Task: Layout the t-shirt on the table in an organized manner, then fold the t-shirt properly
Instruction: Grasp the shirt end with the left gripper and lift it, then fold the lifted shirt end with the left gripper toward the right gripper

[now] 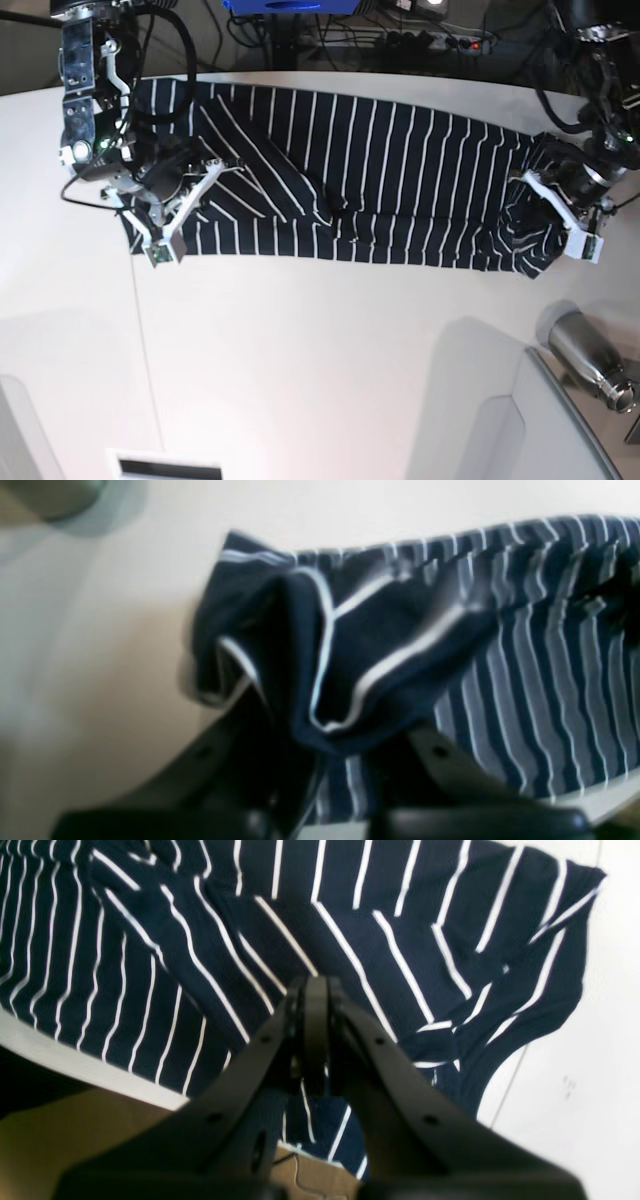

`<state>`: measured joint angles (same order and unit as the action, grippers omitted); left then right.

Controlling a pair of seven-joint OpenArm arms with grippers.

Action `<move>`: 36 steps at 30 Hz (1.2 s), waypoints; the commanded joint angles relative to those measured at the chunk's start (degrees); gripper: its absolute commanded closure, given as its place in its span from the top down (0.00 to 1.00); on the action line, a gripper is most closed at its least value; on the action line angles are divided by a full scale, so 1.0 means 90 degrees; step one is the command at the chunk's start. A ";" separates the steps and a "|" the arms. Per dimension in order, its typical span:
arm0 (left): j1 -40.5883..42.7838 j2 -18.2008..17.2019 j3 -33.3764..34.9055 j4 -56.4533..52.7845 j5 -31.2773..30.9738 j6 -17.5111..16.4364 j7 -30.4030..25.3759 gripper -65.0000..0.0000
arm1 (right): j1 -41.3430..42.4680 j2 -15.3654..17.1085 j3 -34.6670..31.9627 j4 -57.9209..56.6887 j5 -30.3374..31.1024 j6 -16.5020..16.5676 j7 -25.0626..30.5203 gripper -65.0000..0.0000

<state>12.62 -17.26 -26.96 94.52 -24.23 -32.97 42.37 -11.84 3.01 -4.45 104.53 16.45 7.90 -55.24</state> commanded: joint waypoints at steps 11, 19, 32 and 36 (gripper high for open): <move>-0.0323 0.0711 0.2043 0.0316 -0.0097 0.1178 0.0250 0.00 | 0.0031 0.0111 0.0020 0.0131 0.0053 -0.0004 0.0106 0.00; -0.0538 0.1004 0.2991 0.0042 -0.0097 0.1822 0.0250 0.00 | 0.0031 0.0111 0.0509 0.0131 0.0082 -0.0004 0.0087 0.00; -0.0587 0.1014 0.3352 -0.0329 -0.0097 0.1832 0.0220 0.00 | 0.0060 0.0111 0.0587 0.0141 0.0082 -0.0004 0.0077 0.00; -0.0665 0.1014 0.3323 -0.0309 -0.0097 0.1832 0.0220 0.00 | 0.0070 0.0111 0.0577 0.0141 0.0082 -0.0004 0.0077 0.00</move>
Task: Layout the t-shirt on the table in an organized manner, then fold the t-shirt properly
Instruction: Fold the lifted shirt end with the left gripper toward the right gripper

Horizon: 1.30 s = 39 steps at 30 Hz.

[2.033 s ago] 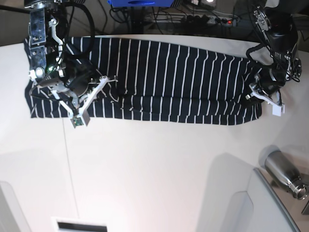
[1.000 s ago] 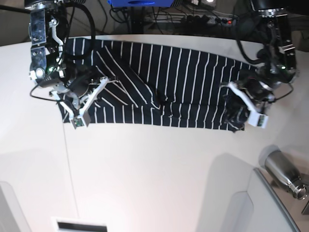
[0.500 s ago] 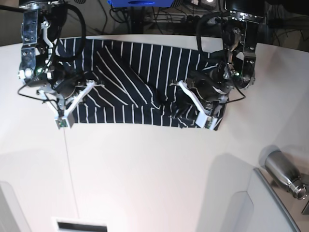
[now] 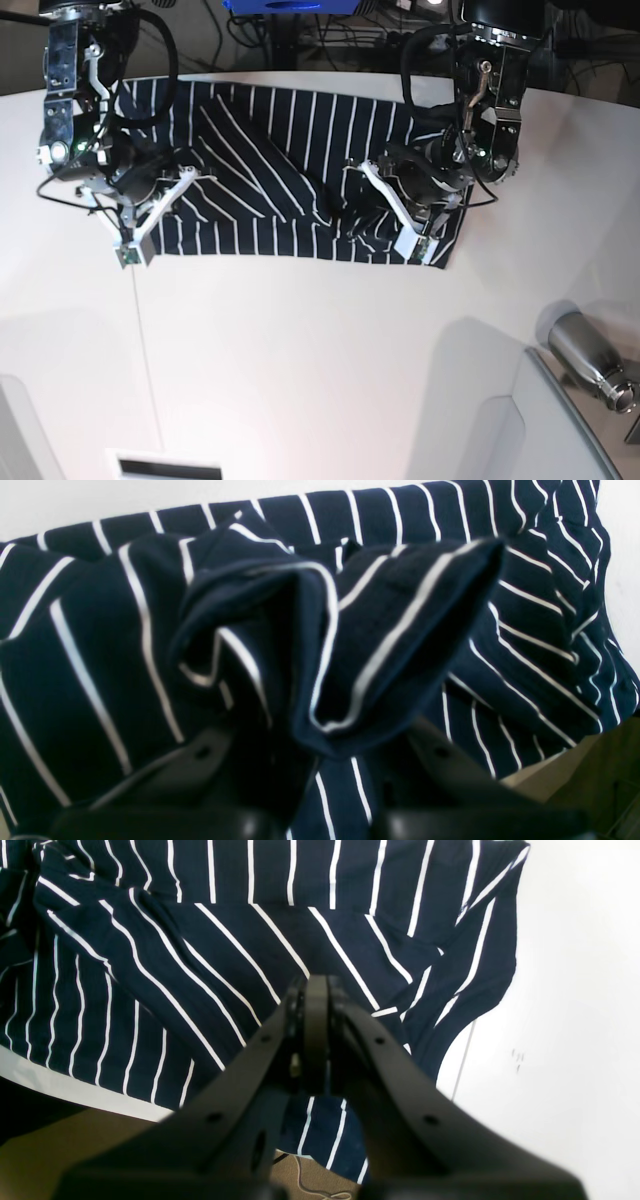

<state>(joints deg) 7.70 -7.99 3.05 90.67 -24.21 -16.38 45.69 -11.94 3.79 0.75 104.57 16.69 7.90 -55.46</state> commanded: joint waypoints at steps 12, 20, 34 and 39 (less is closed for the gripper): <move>-0.0402 0.0150 0.0233 -0.0087 -0.0089 -0.0002 -0.0139 0.00 | 0.0082 0.0023 -0.0001 0.0136 0.0055 -0.0004 0.0101 0.00; -0.0402 0.0150 0.0301 -0.0321 -0.0089 -0.0002 -0.0149 0.00 | 0.0082 0.0013 -0.0001 0.0136 0.0055 -0.0004 0.0101 0.00; -0.0578 0.0209 0.0428 -0.0351 -0.0099 -0.0002 -0.0110 0.27 | 0.0072 0.0013 -0.0001 0.0136 0.0055 -0.0004 0.0101 0.00; -0.0587 0.0228 0.0858 -0.0341 -0.0099 -0.0002 -0.0110 0.56 | 0.0072 0.0013 -0.0001 0.0136 0.0055 -0.0004 0.0101 0.00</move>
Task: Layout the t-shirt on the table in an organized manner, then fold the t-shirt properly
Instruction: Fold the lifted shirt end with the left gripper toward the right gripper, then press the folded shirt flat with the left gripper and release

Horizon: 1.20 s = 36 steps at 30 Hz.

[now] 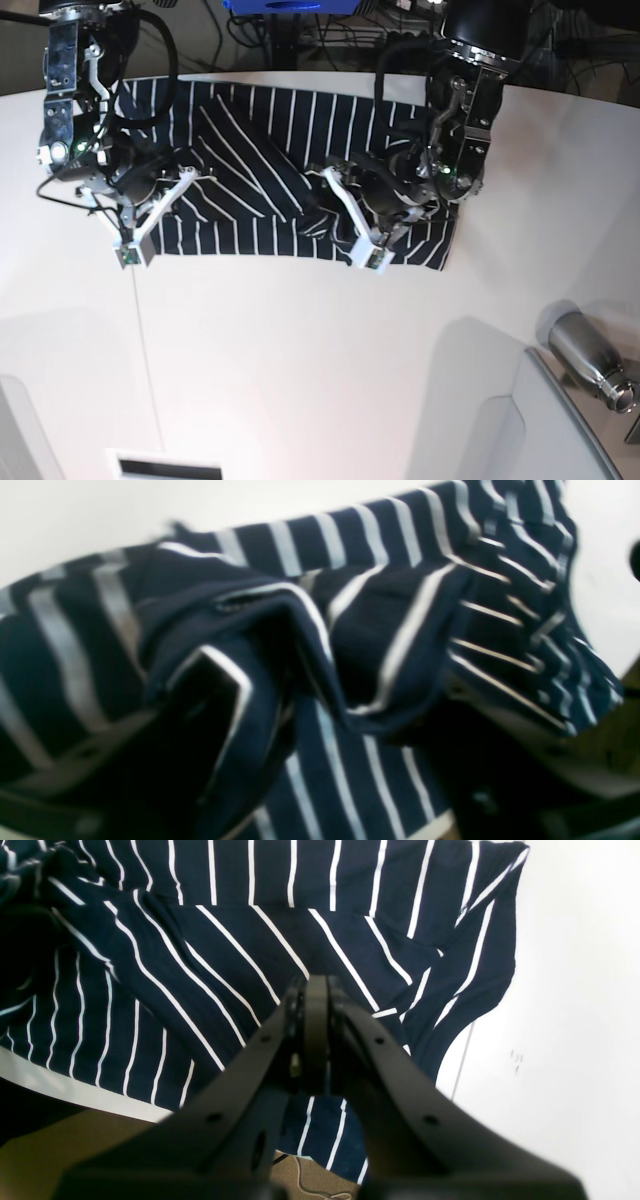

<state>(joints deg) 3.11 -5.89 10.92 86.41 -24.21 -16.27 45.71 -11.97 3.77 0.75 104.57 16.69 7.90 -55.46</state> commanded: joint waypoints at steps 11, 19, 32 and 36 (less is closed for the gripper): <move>-0.0390 0.0230 0.0960 0.0299 -0.0148 -0.0014 -0.0103 0.61 | 0.0074 0.0016 -0.0001 0.0127 0.0055 -0.0004 0.0101 0.00; -0.0615 0.0415 0.1244 0.0924 -0.0148 -0.0014 0.0845 0.61 | 0.0084 0.0055 0.0038 0.0117 0.0055 -0.0004 0.0111 0.00; 0.0059 -0.0200 -0.0876 0.2184 0.1337 0.0582 0.0865 0.00 | 0.0084 0.0055 0.0048 0.0117 0.0055 -0.0004 0.0131 0.00; 0.0059 -0.0317 -0.1404 0.1871 0.1796 0.0582 0.0845 0.00 | 0.0084 0.0045 0.0029 0.0107 0.0055 -0.0004 0.0131 0.00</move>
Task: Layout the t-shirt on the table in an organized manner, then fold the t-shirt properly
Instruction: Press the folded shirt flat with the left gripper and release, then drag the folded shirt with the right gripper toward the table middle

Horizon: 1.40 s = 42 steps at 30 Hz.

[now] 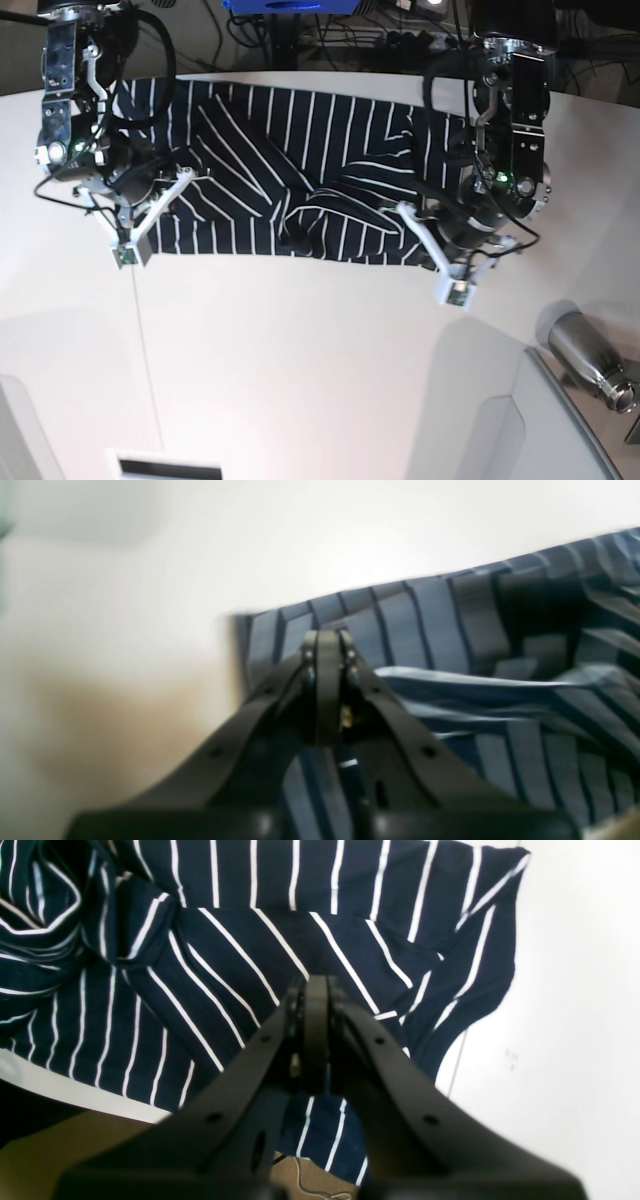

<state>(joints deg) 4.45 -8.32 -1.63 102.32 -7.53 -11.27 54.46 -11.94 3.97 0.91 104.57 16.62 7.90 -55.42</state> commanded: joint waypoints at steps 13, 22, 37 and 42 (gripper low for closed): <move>-0.0079 0.0011 0.0127 -0.0971 0.0441 0.0016 -0.0156 0.00 | 0.0082 0.0023 0.0021 0.0107 0.0063 -0.0004 0.0106 0.00; 0.0243 -0.0009 0.1104 -0.1186 -0.0301 0.0026 -0.0468 0.00 | 0.0082 0.0023 0.0021 0.0127 0.0063 -0.0004 0.0106 0.00; 0.0702 0.0001 0.2169 -0.0405 -0.0340 0.0026 -0.0488 0.00 | 0.0189 0.0004 -0.0018 0.0127 0.0063 0.0006 0.0097 0.00; 0.0868 -0.0058 0.0352 -0.0004 -0.0340 0.0026 -0.0459 0.00 | 0.0150 -0.0006 -0.0633 0.0429 0.0073 0.0026 0.0155 0.00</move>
<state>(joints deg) 11.99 -8.23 1.43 101.45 -10.94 -11.35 50.33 -11.31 4.19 -4.80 106.98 16.43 7.88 -55.44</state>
